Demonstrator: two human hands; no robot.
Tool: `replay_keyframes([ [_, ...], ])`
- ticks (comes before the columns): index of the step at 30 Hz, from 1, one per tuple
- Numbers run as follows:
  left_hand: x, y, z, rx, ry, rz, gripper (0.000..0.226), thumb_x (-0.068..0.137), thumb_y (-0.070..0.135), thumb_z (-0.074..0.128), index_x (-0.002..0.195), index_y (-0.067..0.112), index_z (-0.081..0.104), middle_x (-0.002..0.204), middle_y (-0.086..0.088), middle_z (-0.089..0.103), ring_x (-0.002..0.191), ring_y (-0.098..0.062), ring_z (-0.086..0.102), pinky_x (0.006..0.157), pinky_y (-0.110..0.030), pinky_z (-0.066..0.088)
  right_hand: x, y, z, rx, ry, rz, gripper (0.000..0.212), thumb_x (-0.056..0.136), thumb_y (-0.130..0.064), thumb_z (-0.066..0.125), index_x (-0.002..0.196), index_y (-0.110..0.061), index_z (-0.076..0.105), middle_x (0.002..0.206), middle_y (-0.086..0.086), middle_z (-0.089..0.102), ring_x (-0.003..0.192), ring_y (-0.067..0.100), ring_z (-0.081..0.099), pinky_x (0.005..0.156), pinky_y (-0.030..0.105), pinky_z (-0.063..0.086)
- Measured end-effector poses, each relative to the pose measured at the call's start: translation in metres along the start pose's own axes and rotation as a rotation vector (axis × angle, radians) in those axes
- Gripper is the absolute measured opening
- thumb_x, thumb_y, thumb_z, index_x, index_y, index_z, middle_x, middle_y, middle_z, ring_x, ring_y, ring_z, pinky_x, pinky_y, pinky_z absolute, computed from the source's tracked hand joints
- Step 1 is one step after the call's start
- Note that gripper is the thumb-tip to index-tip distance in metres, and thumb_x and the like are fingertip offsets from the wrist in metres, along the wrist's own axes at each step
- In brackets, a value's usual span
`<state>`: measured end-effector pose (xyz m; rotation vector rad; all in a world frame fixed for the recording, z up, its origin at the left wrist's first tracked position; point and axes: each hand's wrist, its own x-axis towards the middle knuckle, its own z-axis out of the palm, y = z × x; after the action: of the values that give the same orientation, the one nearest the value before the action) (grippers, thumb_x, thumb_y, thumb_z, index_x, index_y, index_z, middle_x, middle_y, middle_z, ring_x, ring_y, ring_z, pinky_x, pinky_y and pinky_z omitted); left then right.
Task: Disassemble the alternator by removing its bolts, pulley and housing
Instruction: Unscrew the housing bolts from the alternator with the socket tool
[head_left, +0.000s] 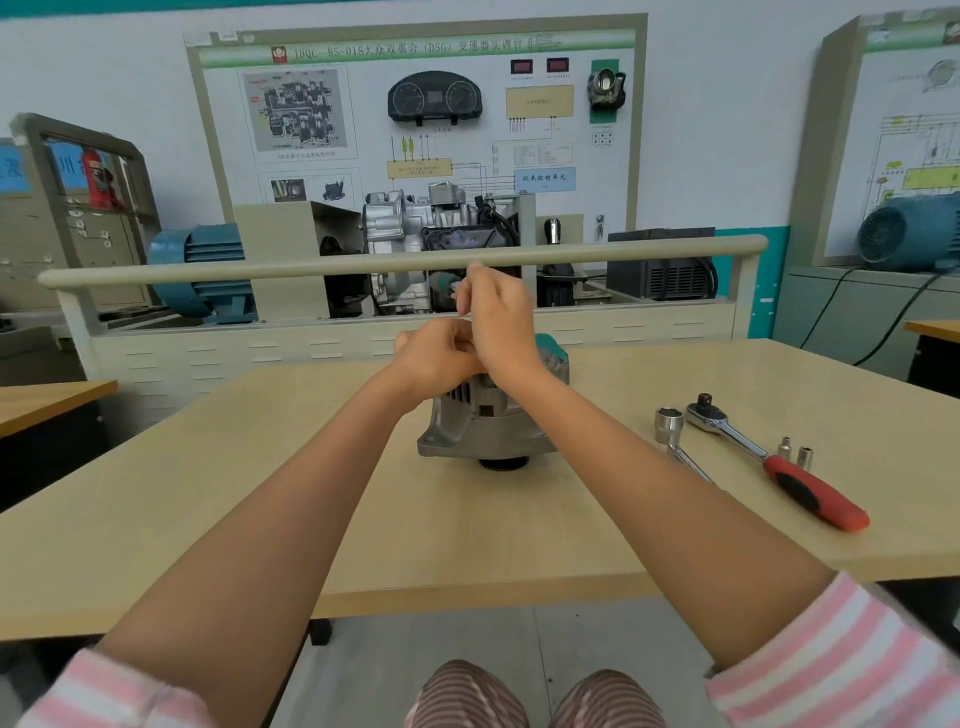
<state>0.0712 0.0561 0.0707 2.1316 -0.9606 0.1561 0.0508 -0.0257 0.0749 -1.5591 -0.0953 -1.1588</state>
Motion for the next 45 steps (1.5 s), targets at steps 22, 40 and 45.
replay_keyframes([
  [22,-0.002,0.007,-0.001,0.221,-0.026,-0.027,0.032,0.095,0.009,0.044,0.073,0.029,0.033,0.077,0.011,0.038,0.082,-0.014,0.031,0.078,-0.030,0.023,-0.020,-0.015,-0.007,-1.336,0.042,-0.299,0.033,0.090,-0.030,0.037,0.106,-0.008,0.055,0.107,0.010,0.055,0.101,0.027,0.045,0.089,0.037,0.028],
  [40,-0.007,0.001,-0.002,0.090,-0.009,0.099,0.021,0.093,0.012,0.049,0.112,0.006,0.057,0.108,-0.015,0.065,0.108,-0.028,0.055,0.104,-0.049,0.036,-0.007,-0.011,0.005,-0.362,-0.102,-0.329,0.051,0.084,-0.006,0.049,0.043,-0.025,0.025,0.041,-0.012,0.025,0.042,0.007,0.029,0.055,0.018,0.022],
  [45,-0.007,-0.001,-0.005,-0.062,-0.074,0.041,0.043,0.069,0.036,0.061,0.101,0.008,0.066,0.098,-0.010,0.070,0.108,-0.026,0.058,0.105,-0.050,0.037,0.003,-0.006,0.007,-0.247,-0.117,-0.167,0.053,0.088,-0.003,0.048,0.042,-0.020,0.029,0.032,-0.009,0.025,0.038,0.007,0.029,0.045,0.018,0.020],
])
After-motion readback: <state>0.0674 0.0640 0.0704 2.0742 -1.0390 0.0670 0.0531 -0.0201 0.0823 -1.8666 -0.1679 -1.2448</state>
